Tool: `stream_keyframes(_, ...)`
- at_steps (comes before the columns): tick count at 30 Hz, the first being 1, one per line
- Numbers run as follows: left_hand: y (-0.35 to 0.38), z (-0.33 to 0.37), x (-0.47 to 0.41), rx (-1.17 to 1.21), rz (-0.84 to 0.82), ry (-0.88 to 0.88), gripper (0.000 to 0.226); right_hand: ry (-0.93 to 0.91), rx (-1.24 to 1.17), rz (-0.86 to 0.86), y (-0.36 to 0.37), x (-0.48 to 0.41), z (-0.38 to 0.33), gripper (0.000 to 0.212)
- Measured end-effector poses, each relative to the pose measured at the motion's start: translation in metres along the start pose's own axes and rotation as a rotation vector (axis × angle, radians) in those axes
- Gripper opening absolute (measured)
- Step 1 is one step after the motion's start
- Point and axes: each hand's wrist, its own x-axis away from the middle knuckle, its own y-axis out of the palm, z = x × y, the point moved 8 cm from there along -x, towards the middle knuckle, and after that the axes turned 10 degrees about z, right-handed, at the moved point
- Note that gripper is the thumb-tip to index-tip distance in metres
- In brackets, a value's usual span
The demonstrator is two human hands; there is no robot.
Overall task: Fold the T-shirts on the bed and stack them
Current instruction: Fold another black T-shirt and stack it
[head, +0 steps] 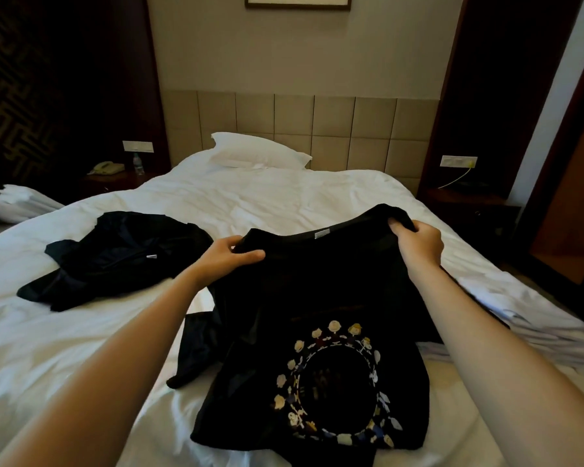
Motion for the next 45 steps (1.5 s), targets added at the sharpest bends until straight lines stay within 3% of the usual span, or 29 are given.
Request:
stream_keyframes(4, -0.015, 0.005, 0.004, -0.052, -0.073, -0.018, 0.01, -0.029, 0.08, 0.002, 0.001, 0.003, -0.003, 0.036)
stream_keyframes(9, -0.04, 0.005, 0.001, -0.016, 0.035, -0.047, 0.022, -0.116, 0.17, -0.031, 0.006, 0.007, -0.01, 0.038)
stream_keyframes(11, -0.053, 0.004, -0.009, -0.292, 0.112, 0.033, 0.03, -0.189, 0.238, -0.071, 0.014, 0.008, -0.013, 0.035)
stream_keyframes(14, -0.058, 0.01, -0.018, -0.973, 0.189, 0.169, 0.038, -0.305, 0.396, -0.11, 0.03, 0.008, -0.014, 0.039)
stream_keyframes(15, -0.057, 0.013, -0.021, -1.055, 0.198, 0.188, 0.039, -0.337, 0.445, -0.117, 0.036, 0.007, -0.014, 0.041)
stream_keyframes(17, -0.051, 0.005, -0.031, -0.992, 0.094, 0.137, 0.042, -0.367, 0.503, -0.127, 0.048, 0.002, -0.008, 0.044)
stream_keyframes(21, -0.039, -0.038, -0.04, -0.557, -0.298, -0.247, 0.028, -0.376, 0.567, -0.197, 0.076, -0.013, 0.013, 0.04)
stream_keyframes(23, -0.04, -0.057, -0.044, -0.582, -0.417, -0.347, 0.019, -0.392, 0.623, -0.274, 0.094, -0.018, 0.025, 0.033)
stream_keyframes(26, -0.041, -0.08, -0.072, -0.734, -0.422, -0.375, 0.027, -0.409, 0.696, -0.39, 0.13, -0.031, 0.047, 0.028)
stream_keyframes(29, -0.039, -0.091, -0.119, -0.907, -0.343, -0.311, 0.039, -0.385, 0.721, -0.406, 0.163, -0.051, 0.068, 0.027)
stream_keyframes(32, -0.035, -0.099, -0.174, -1.053, -0.147, -0.208, 0.043, -0.337, 0.747, -0.32, 0.194, -0.077, 0.091, 0.033)
stream_keyframes(37, -0.016, -0.11, -0.245, -1.311, 0.174, -0.036, 0.02, -0.39, 0.815, -0.237, 0.256, -0.115, 0.107, 0.029)
stream_keyframes(40, -0.009, -0.102, -0.288, -1.386, 0.353, 0.142, 0.026, -0.402, 0.711, -0.107, 0.283, -0.148, 0.084, 0.03)
stream_keyframes(45, 0.017, -0.133, -0.305, -1.412, 0.388, 0.077, 0.061, -0.267, 0.749, -0.403, 0.332, -0.16, 0.122, 0.063)
